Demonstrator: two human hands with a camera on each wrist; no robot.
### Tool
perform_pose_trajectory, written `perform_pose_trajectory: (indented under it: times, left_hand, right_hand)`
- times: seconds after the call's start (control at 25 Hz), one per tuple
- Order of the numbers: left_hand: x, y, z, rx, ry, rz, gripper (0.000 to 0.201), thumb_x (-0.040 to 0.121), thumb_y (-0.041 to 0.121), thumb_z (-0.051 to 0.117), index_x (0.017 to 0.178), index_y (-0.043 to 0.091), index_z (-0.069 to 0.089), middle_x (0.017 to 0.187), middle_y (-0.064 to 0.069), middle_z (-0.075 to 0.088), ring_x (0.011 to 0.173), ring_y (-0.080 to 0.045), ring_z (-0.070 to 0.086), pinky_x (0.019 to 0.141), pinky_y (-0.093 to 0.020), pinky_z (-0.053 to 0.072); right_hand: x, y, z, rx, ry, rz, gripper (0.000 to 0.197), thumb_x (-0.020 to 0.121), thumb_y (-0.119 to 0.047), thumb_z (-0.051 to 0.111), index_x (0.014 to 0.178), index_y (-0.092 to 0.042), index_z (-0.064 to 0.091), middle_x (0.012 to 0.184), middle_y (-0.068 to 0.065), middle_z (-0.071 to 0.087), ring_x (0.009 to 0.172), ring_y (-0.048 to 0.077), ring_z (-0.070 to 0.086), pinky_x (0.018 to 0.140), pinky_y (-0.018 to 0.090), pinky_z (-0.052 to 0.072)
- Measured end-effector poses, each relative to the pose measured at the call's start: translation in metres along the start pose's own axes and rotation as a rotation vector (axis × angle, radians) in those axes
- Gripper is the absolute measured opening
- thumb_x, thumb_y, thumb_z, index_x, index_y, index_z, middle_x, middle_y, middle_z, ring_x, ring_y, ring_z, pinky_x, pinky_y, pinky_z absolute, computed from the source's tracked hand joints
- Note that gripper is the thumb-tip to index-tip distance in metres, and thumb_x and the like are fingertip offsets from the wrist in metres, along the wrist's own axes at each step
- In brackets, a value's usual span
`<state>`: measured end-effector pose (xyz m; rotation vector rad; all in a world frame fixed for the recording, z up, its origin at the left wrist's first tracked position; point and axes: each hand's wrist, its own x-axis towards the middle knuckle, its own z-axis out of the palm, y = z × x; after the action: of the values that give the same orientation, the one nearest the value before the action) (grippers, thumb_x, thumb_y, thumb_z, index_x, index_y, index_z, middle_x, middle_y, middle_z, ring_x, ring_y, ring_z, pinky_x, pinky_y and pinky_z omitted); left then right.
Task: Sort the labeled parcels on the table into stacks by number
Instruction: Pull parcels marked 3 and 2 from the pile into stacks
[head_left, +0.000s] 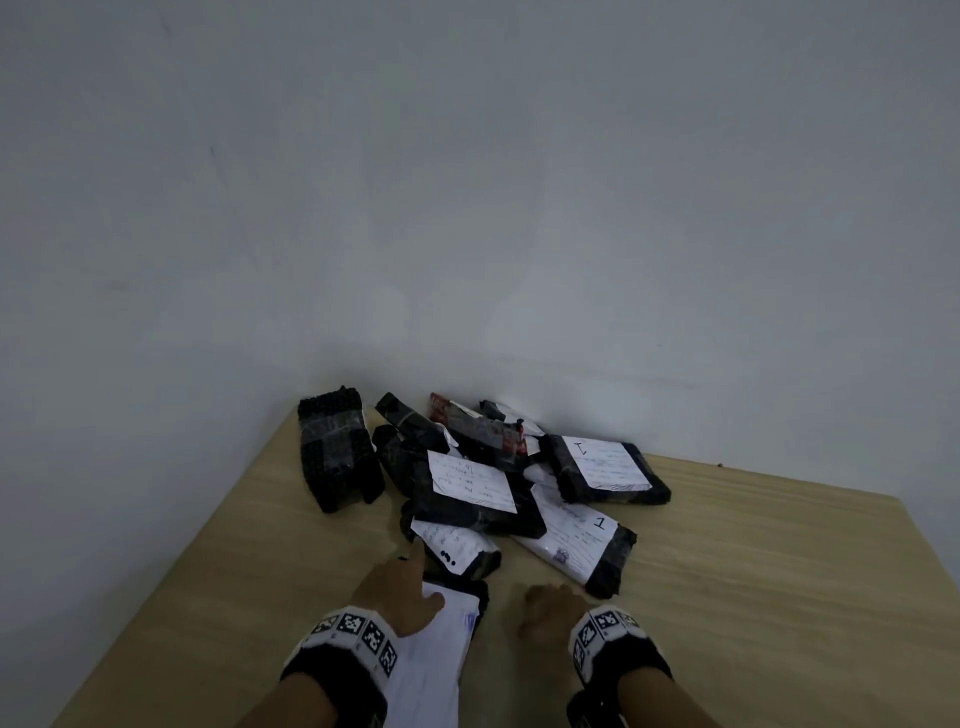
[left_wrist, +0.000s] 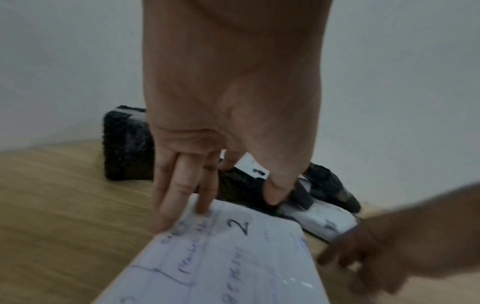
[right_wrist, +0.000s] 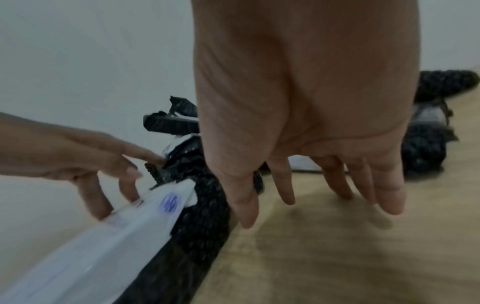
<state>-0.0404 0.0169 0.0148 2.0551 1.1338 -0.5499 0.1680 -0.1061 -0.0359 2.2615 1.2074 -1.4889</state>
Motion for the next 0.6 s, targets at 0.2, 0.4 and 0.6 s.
perform_pose_trajectory:
  times: [0.2,0.4,0.6]
  left_hand:
    - [0.027,-0.043,-0.051,-0.379,0.228,-0.03,0.005,0.093,0.021,0.056,0.092,0.017,0.058,0.08,0.003,0.057,0.071,-0.012,0.055,0.068,-0.026,0.048]
    - [0.054,-0.043,-0.077,-0.096,0.4,-0.195,0.045,0.087,0.04,0.059,0.117,0.01,0.044,0.111,-0.016,0.054,0.099,-0.035,0.056,0.082,-0.042,0.049]
    - [0.061,-0.025,-0.093,-0.156,0.563,-0.381,0.107,0.074,0.055,0.07,0.147,0.003,0.011,0.148,-0.028,0.025,0.132,-0.048,0.032,0.105,-0.058,0.036]
  right_hand:
    - [0.003,-0.02,0.014,-0.323,-0.084,0.123,0.106,0.075,-0.056,0.07,0.152,-0.041,0.0,0.161,0.024,-0.007,0.145,0.052,0.001,0.115,0.06,0.023]
    - [-0.028,-0.017,-0.001,-0.29,-0.064,0.191,0.077,0.093,-0.032,0.061,0.154,-0.029,0.013,0.156,0.033,0.0,0.143,0.053,0.01,0.117,0.056,0.023]
    - [-0.048,-0.003,0.024,-0.204,-0.029,0.129,0.093,0.082,-0.021,0.074,0.153,-0.019,0.014,0.155,0.035,0.002,0.143,0.056,0.009,0.115,0.058,0.027]
